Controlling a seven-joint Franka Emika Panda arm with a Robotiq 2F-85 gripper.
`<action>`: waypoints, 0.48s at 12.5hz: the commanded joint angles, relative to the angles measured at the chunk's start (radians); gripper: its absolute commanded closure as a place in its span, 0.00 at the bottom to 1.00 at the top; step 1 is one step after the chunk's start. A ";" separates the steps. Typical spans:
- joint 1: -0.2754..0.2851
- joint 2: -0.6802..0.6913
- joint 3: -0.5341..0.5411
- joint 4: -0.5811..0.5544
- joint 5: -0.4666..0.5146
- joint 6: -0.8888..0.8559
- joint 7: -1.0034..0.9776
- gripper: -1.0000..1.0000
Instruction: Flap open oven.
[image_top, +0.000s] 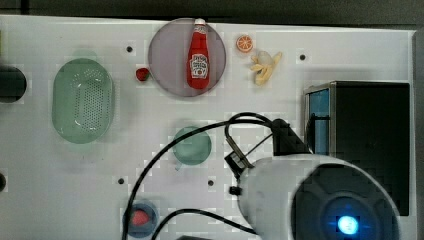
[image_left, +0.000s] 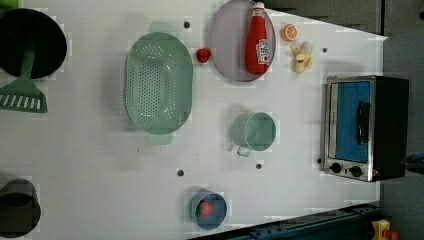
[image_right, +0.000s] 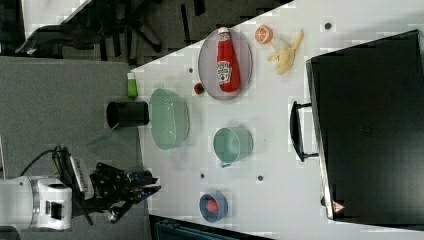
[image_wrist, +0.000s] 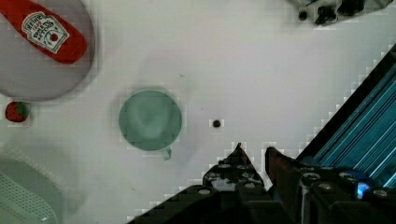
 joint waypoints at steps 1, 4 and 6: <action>-0.021 -0.019 -0.081 -0.016 -0.031 0.040 -0.282 0.82; -0.026 0.008 -0.148 -0.040 -0.130 0.134 -0.544 0.82; -0.029 0.038 -0.188 -0.057 -0.174 0.185 -0.701 0.82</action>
